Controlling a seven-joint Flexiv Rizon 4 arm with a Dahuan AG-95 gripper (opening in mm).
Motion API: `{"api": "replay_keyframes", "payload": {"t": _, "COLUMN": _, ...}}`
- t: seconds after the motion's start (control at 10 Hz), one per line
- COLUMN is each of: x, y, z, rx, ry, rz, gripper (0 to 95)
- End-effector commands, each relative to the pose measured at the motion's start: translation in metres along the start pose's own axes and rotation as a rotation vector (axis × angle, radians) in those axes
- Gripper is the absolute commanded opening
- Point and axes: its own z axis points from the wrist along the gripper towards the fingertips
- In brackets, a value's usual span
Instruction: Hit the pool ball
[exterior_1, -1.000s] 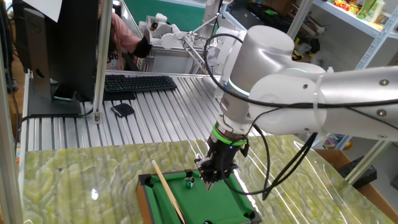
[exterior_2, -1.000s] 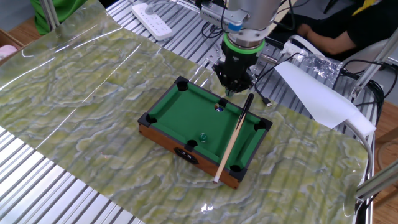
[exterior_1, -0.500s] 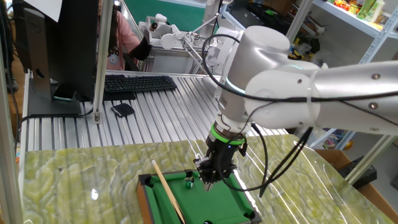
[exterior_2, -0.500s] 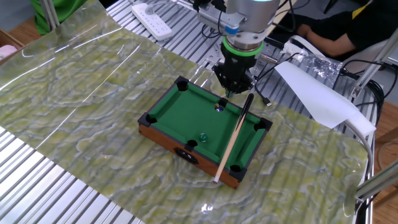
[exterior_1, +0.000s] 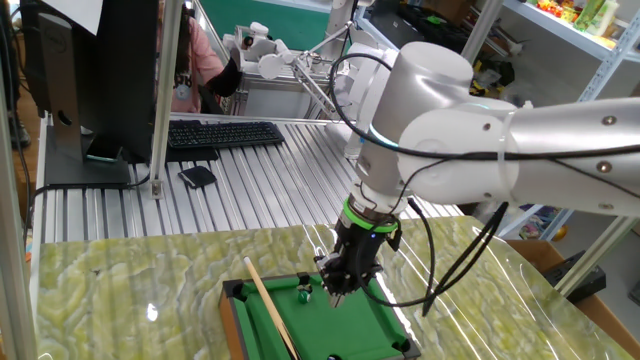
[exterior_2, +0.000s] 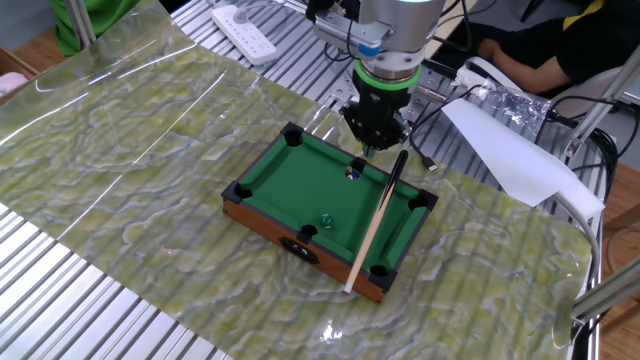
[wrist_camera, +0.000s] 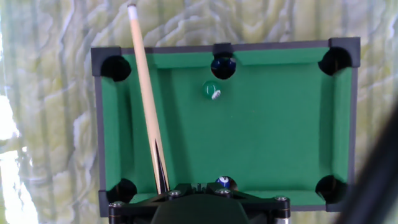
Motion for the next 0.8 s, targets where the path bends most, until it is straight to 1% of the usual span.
{"api": "replay_keyframes", "payload": {"t": 0.1, "x": -0.0026, "y": 0.0005, "z": 0.0018, "rx": 0.010, "ry": -0.018, "rz": 0.055, "gripper": 0.0}}
{"api": "replay_keyframes", "payload": {"t": 0.2, "x": -0.0026, "y": 0.0005, "z": 0.0018, "rx": 0.009, "ry": -0.018, "rz": 0.062, "gripper": 0.0}}
{"api": "replay_keyframes", "payload": {"t": 0.3, "x": -0.0026, "y": 0.0005, "z": 0.0018, "rx": 0.006, "ry": -0.027, "rz": 0.076, "gripper": 0.0}}
{"api": "replay_keyframes", "payload": {"t": 0.4, "x": -0.0026, "y": 0.0005, "z": 0.0018, "rx": 0.006, "ry": -0.033, "rz": 0.062, "gripper": 0.0}}
{"api": "replay_keyframes", "payload": {"t": 0.5, "x": -0.0026, "y": 0.0005, "z": 0.0018, "rx": 0.007, "ry": -0.032, "rz": 0.043, "gripper": 0.0}}
{"api": "replay_keyframes", "payload": {"t": 0.7, "x": -0.0026, "y": 0.0005, "z": 0.0018, "rx": 0.007, "ry": -0.035, "rz": -0.021, "gripper": 0.0}}
{"api": "replay_keyframes", "payload": {"t": 0.8, "x": -0.0026, "y": 0.0005, "z": 0.0018, "rx": -0.004, "ry": -0.033, "rz": -0.052, "gripper": 0.0}}
